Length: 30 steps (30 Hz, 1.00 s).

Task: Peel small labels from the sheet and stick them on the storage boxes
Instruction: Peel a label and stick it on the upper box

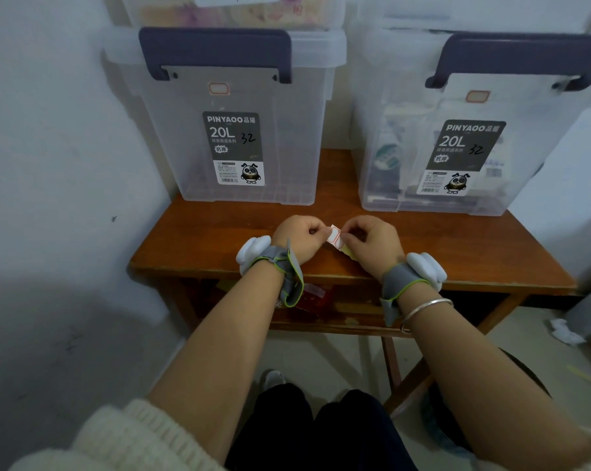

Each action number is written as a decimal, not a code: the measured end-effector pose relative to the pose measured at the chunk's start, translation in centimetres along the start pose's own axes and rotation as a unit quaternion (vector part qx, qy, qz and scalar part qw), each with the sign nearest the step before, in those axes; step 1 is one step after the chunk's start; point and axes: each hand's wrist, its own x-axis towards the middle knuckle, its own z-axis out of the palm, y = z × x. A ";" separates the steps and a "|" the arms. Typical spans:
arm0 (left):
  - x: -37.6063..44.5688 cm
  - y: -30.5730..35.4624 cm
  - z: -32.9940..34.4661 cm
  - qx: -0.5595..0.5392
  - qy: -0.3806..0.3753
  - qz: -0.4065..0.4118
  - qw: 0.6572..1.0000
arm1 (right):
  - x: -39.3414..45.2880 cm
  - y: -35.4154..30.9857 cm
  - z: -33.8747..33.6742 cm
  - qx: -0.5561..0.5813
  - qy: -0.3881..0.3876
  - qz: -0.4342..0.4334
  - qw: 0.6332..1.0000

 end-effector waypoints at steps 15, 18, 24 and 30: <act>0.5 -0.5 0.5 0.026 0.052 0.013 0.998 | -0.1 -0.3 -0.1 -0.023 0.018 -0.013 0.999; 0.4 -0.3 0.4 0.037 0.061 0.009 0.997 | -0.1 -0.4 -0.1 -0.021 0.023 -0.015 0.999; 0.1 -0.1 0.4 0.051 0.075 -0.008 0.996 | -0.2 -0.3 -0.1 -0.005 0.026 0.000 1.000; 0.0 0.3 0.4 0.100 0.092 -0.023 0.990 | -0.1 -0.2 -0.3 0.013 0.036 0.008 0.999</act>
